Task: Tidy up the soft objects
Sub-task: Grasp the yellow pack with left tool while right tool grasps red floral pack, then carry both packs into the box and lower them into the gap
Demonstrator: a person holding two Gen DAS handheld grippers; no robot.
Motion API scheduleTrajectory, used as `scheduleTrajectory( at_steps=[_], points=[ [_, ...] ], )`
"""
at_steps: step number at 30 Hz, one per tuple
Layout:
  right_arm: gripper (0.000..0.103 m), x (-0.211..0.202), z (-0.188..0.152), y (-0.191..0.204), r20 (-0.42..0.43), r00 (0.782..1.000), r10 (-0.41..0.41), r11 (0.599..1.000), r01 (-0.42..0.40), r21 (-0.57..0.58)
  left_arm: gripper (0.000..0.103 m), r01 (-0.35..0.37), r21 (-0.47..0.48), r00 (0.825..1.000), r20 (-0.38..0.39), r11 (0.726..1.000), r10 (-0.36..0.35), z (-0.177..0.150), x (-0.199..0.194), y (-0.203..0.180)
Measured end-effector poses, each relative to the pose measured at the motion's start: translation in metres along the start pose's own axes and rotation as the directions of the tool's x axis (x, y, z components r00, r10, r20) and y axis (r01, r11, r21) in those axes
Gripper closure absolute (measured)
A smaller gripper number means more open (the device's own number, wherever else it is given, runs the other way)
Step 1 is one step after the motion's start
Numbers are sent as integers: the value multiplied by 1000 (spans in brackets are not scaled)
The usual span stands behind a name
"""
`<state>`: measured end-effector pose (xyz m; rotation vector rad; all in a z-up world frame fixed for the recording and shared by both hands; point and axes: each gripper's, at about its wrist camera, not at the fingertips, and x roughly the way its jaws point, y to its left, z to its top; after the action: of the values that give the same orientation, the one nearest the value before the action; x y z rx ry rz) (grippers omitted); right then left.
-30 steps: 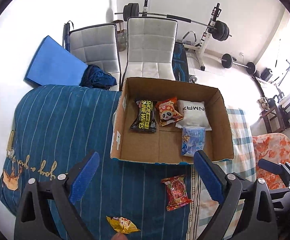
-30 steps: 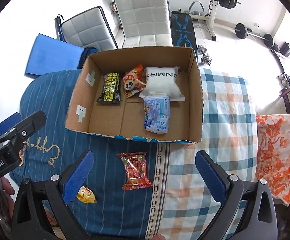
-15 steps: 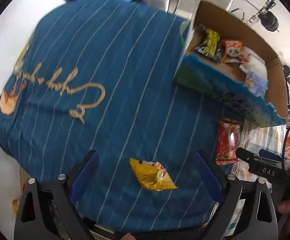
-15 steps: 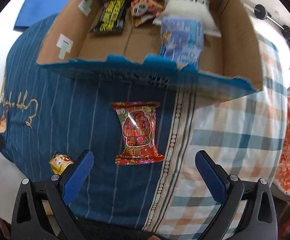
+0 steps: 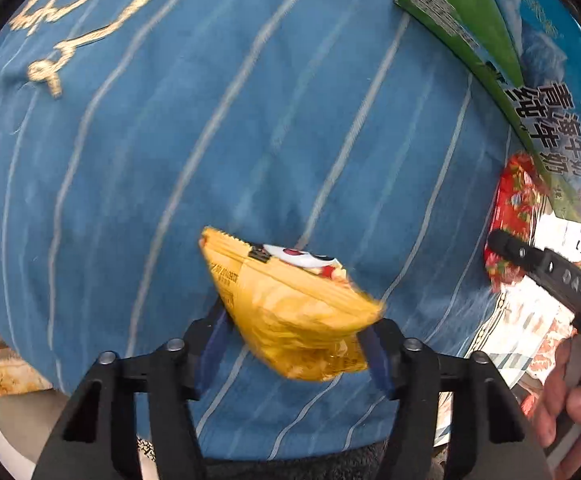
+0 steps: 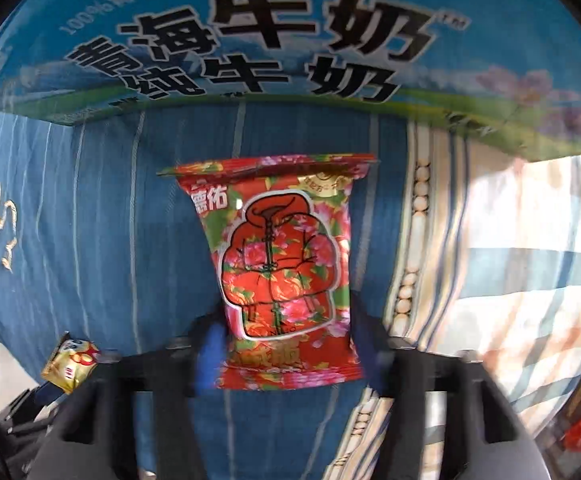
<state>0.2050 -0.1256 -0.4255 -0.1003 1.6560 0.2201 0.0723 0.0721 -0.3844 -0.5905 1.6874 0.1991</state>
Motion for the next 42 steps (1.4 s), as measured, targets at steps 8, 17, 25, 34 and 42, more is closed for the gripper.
scheduleTrajectory(
  at_steps=[8,17,25,34,42],
  points=[
    [54,0,-35,-32,-58,998,-3,999,5,38,63,-129,164,991,53,978,121,5,12,-49],
    [53,15,-59,-61,-89,995,34,993,-23,114,63,-223,239,974,84,945,209,4,21,-86],
    [55,15,-60,-30,-68,997,-23,996,28,80,65,-232,255,971,124,939,206,-2,6,-118],
    [56,-41,-74,-16,30,999,39,998,-41,56,65,-183,313,968,223,932,115,-28,-56,-170],
    [56,-127,-89,-15,173,982,78,997,-82,15,65,-141,388,943,334,911,3,-48,-138,-198]
  ],
)
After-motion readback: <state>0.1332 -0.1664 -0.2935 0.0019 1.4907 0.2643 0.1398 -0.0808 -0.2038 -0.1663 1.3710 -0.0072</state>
